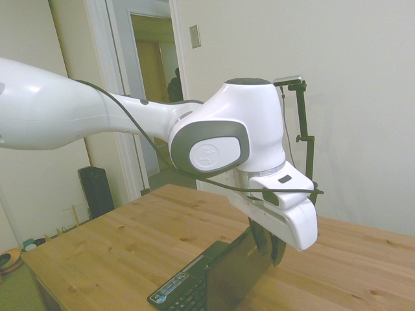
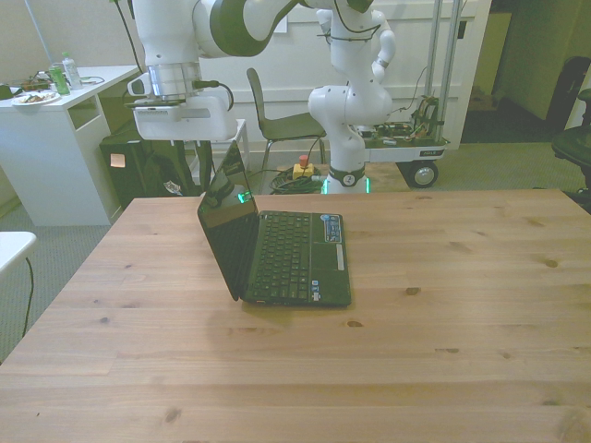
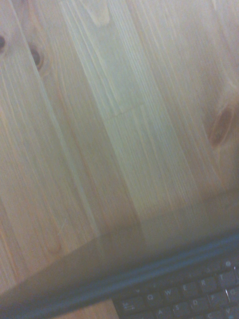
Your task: Close the laptop
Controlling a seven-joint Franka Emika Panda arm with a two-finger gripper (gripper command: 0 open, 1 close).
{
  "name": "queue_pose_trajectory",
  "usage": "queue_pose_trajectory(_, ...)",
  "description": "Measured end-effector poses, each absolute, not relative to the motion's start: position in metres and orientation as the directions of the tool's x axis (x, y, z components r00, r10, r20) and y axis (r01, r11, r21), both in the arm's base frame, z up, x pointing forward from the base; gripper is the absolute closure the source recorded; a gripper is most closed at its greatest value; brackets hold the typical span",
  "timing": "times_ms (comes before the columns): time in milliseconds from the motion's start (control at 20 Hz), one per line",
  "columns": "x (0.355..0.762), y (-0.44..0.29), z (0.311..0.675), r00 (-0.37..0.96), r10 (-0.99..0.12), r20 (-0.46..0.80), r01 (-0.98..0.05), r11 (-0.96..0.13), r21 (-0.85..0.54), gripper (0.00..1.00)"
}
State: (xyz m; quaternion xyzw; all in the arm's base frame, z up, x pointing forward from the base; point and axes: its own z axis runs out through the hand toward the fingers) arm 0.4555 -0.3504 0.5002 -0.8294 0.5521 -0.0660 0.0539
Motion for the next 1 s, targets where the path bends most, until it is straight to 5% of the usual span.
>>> queue_pose_trajectory(650,0.518,-0.199,0.466,0.536,-0.844,0.036,-0.836,-0.536,-0.120,1.00)
queue_pose_trajectory(1000,0.510,-0.153,0.409,0.563,-0.826,-0.016,-0.825,-0.560,-0.080,1.00)
